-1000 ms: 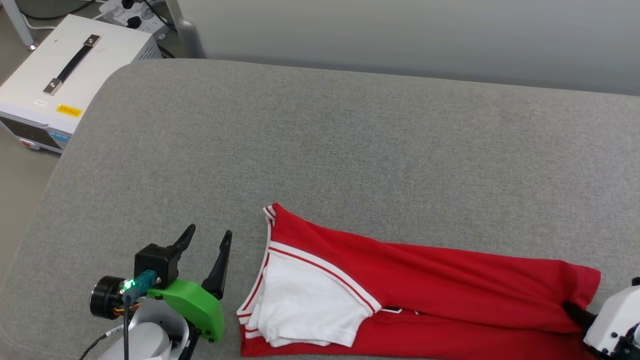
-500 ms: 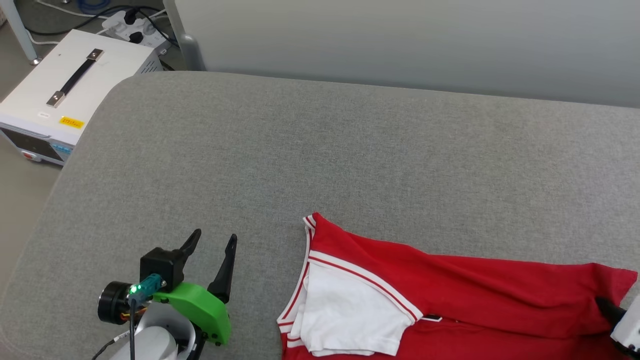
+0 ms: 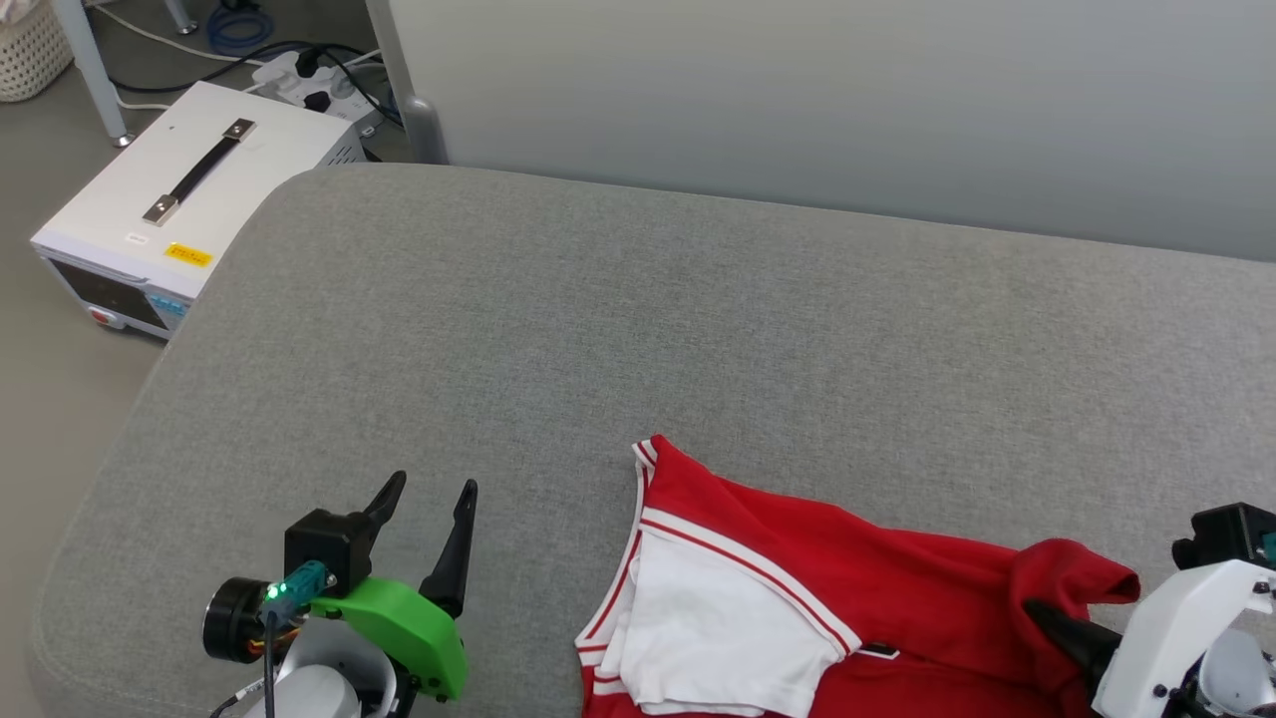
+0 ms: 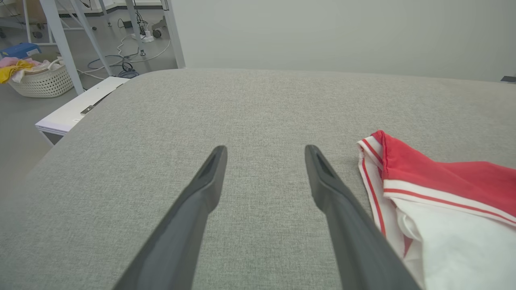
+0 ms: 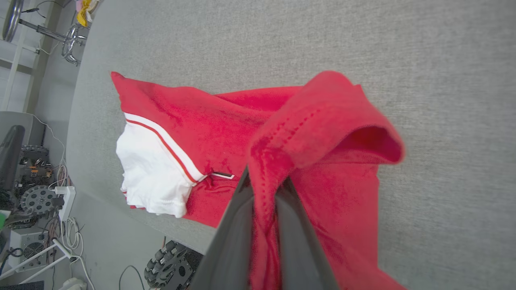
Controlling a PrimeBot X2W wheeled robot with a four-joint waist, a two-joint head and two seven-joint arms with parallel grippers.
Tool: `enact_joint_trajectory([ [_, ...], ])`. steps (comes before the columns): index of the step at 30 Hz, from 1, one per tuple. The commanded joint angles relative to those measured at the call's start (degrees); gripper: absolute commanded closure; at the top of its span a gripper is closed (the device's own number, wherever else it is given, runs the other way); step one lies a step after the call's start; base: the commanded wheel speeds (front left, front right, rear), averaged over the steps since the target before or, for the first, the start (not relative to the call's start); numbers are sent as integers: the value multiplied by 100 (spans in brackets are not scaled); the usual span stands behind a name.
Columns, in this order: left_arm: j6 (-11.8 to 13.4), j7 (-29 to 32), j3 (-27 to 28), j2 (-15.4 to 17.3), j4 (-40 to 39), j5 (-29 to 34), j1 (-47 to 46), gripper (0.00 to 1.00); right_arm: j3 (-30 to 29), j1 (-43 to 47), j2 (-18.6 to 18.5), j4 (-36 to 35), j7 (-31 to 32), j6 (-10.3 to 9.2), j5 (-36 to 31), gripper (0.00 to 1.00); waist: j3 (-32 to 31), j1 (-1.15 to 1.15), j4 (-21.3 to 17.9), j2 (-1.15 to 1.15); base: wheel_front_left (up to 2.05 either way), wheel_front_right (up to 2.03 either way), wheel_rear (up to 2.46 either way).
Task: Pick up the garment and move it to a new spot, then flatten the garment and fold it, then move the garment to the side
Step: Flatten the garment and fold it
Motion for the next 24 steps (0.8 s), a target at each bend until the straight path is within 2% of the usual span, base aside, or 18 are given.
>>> enact_joint_trajectory([
  [1, -41, -32, 51, -38, 23, 42, 84, 0, 78, 77, 86, -126, 55, -3, 80, 100, -14, 0, 100, 0, 0, 0, 0],
  [9, -108, -32, 221, -78, 74, 127, 130, 0, 856, -91, 311, -244, 40, -3, 571, 100, 6, 0, 309, 0, 0, 0, 0],
  [12, -151, -32, 238, -89, 109, 153, 132, 0, 1201, -234, 314, 131, -303, -3, 1018, 100, -3, 0, 387, 0, 0, 0, 0],
  [24, -253, -32, 250, -142, 238, 210, 84, 0, 2421, -1229, 316, 1792, -1570, -3, 1532, 100, -11, 0, 736, 0, 0, 0, 0],
])
